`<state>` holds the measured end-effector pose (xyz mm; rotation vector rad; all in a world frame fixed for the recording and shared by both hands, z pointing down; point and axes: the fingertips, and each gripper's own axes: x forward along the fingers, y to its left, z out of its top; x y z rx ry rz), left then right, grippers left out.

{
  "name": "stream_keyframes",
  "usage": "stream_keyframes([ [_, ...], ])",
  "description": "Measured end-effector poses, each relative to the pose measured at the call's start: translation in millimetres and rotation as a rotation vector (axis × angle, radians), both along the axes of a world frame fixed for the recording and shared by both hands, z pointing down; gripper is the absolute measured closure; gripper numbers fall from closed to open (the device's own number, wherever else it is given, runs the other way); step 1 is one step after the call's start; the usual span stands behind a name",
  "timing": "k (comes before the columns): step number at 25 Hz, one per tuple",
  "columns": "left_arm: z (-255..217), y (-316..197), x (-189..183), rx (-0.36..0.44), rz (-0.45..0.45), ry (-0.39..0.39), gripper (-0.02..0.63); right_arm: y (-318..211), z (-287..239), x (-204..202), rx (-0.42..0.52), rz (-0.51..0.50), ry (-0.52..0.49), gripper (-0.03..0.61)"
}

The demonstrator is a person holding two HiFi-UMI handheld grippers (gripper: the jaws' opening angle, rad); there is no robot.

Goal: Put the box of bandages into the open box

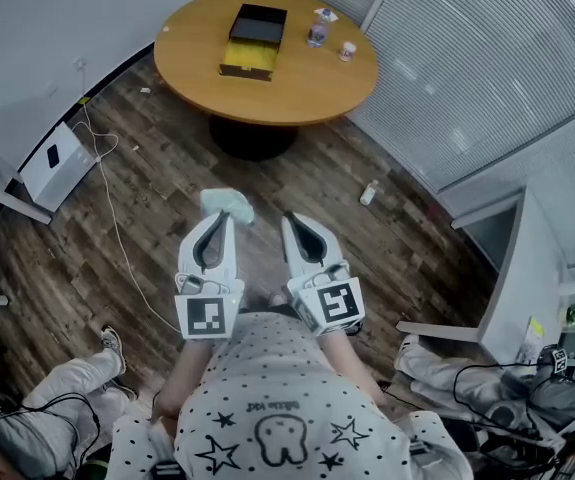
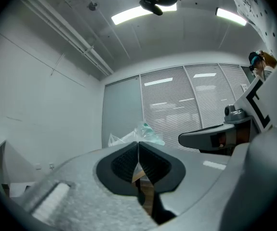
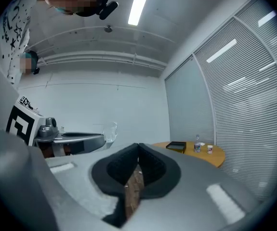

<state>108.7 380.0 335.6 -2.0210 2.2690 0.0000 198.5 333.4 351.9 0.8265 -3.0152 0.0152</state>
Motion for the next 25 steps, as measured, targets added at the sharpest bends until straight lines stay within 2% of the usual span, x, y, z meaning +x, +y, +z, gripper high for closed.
stream_keyframes([
  [7,5,6,-11,-0.007,0.01,0.015,0.598,1,0,1,-0.001,0.057,0.006,0.574],
  [15,10,13,-22,-0.04,0.01,-0.015,0.598,-5,8,15,-0.048,0.148,-0.008,0.574],
  [25,18,-3,-36,-0.075,-0.007,-0.005,0.598,-24,19,2,-0.097,0.129,-0.019,0.574],
])
